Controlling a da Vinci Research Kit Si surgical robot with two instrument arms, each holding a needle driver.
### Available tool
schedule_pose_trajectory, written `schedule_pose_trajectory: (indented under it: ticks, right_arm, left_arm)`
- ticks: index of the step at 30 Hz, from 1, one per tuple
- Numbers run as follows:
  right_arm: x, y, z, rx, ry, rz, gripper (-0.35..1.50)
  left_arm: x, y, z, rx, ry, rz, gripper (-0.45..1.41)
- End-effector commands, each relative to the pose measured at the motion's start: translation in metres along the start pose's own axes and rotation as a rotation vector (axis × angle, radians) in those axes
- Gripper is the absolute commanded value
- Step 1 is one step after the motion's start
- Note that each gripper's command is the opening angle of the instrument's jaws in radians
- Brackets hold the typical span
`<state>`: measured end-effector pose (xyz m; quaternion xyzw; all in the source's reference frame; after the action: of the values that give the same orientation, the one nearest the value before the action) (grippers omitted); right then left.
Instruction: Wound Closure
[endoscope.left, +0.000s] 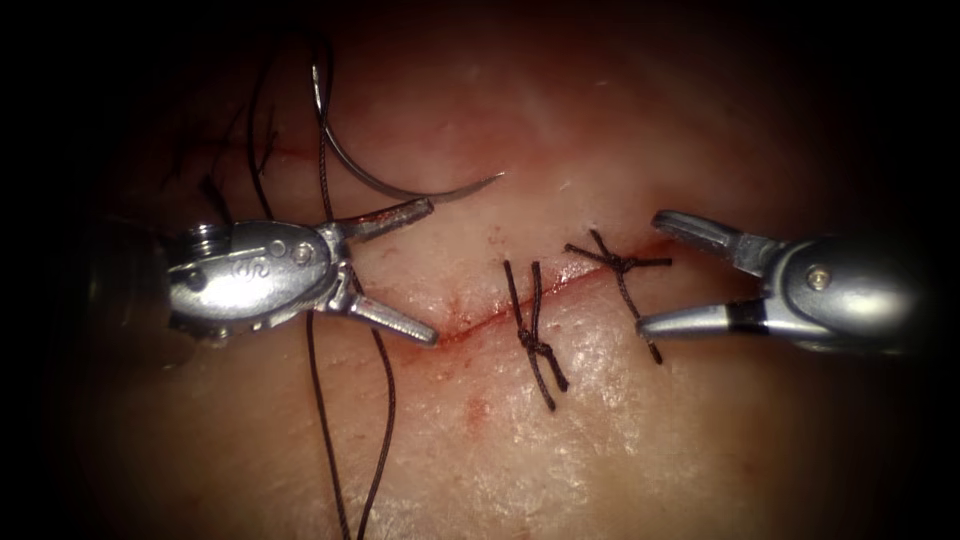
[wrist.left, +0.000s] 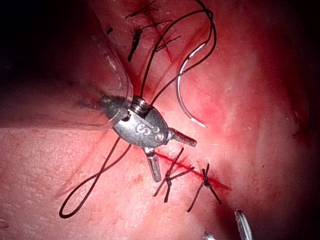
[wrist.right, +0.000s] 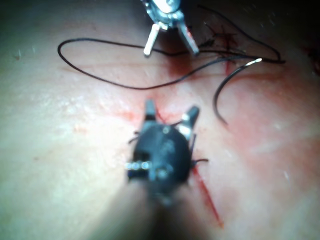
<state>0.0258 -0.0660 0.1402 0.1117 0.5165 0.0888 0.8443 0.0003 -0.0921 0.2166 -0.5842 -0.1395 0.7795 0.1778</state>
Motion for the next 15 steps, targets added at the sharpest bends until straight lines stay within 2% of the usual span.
schedule_pose_trajectory:
  ticks: [1,3,6,15]
  right_arm:
    - [-0.0001,0.0000,0.0018,0.004,-0.010,-0.022,1.21]
    - [-0.0007,-0.0001,0.0024,0.008,-0.022,-0.044,1.21]
    - [-0.0022,-0.0009,0.0022,0.035,-0.078,-0.059,1.21]
    - [-0.0025,-0.0002,0.0011,0.025,-0.086,-0.058,1.21]
  left_arm:
    - [-0.0010,0.0009,0.0005,-0.004,0.001,-0.005,0.83]
    - [-0.0013,0.0011,-0.0001,-0.007,0.000,-0.002,0.74]
    - [-0.0009,0.0007,-0.0002,-0.006,0.000,-0.005,0.74]
    - [-0.0016,0.0007,0.0001,-0.004,-0.001,0.001,0.74]
